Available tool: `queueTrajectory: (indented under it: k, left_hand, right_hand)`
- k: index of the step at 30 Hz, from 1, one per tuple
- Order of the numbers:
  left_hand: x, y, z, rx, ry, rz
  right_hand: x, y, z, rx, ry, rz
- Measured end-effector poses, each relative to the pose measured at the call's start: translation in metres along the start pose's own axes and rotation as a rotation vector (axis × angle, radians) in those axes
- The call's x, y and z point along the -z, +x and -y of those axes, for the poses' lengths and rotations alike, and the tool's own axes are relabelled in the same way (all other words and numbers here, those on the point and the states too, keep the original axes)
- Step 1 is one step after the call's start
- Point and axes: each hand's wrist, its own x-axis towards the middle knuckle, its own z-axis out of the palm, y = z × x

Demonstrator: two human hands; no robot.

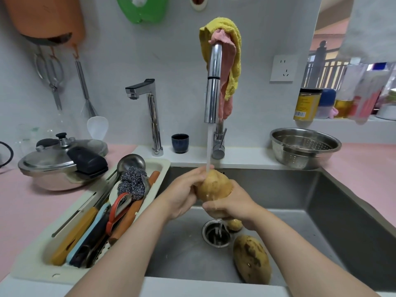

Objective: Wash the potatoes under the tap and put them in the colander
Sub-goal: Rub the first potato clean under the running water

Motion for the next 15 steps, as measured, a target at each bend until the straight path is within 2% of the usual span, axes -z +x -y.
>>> queueTrajectory:
  k: [3, 7, 11, 15]
  left_hand:
    - [0.002, 0.001, 0.000, 0.002, 0.004, -0.008]
    - [-0.004, 0.006, 0.000, 0.003, 0.058, -0.174]
    - [-0.007, 0.008, -0.002, -0.022, 0.125, -0.268]
    - [0.000, 0.010, -0.003, -0.154, 0.274, -0.184]
  right_hand:
    - [-0.001, 0.000, 0.002, -0.023, -0.042, -0.046]
    - [-0.004, 0.002, -0.002, -0.061, -0.120, -0.093]
    - [-0.007, 0.008, -0.005, 0.008, -0.197, -0.109]
    - [-0.010, 0.006, 0.003, 0.052, -0.154, -0.131]
